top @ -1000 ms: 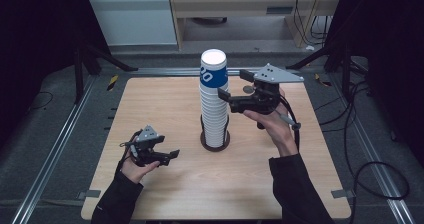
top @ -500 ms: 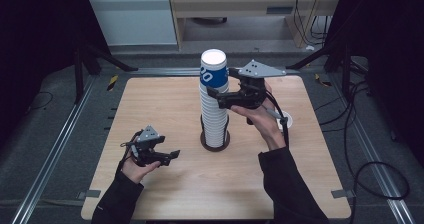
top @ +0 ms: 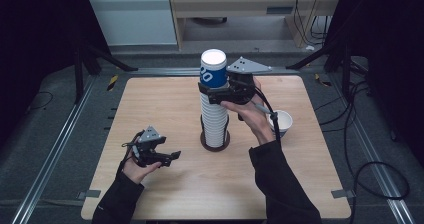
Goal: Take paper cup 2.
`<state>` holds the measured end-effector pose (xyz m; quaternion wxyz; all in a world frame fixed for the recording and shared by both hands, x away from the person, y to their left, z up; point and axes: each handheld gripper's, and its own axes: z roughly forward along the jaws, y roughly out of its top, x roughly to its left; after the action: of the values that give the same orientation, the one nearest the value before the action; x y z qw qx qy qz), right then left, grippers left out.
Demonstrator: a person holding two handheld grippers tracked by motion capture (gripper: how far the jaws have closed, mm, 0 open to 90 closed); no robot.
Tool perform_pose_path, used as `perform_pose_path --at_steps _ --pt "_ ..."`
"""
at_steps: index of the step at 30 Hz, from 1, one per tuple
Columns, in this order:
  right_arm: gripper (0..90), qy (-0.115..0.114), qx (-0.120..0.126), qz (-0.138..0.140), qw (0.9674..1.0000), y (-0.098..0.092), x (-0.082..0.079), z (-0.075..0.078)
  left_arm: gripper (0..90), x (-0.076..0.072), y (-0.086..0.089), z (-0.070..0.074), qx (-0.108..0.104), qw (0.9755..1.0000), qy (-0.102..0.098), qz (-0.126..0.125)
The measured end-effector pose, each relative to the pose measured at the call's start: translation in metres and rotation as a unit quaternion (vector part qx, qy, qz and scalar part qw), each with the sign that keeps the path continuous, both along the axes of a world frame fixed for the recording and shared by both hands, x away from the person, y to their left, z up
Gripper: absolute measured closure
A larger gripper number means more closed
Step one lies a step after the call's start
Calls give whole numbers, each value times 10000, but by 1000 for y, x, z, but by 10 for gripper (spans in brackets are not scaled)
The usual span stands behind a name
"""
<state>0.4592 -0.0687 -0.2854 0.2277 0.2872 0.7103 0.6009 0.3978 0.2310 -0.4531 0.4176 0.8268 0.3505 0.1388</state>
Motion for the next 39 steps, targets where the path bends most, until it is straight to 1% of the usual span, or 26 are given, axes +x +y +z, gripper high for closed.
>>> perform_pose_path --at_steps 4,8,10,14,17,24,28,39 --pt "112 -46 51 -48 10000 1 1 0 159 0 1 0 -13 10000 2 6" --pt "167 -73 63 -9 10000 2 0 0 160 0 1 0 -10 10000 -4 0" --pt "173 -108 15 -48 9999 2 -2 0 160 0 1 0 -20 10000 -2 7" --pt "177 -76 40 -33 10000 1 -2 1 159 0 1 0 -20 10000 7 14" --pt "183 -192 225 4 9996 -2 -6 8 160 0 1 0 -17 10000 9 7" --pt "193 -284 155 10 9995 -5 -10 19 159 0 1 0 -20 10000 8 15" --pt "196 -309 195 26 9993 -6 -11 24 159 0 2 0 -29 10000 17 14" --pt "199 -549 285 -39 9981 -7 -15 45 159 0 3 1 -49 10000 8 20"
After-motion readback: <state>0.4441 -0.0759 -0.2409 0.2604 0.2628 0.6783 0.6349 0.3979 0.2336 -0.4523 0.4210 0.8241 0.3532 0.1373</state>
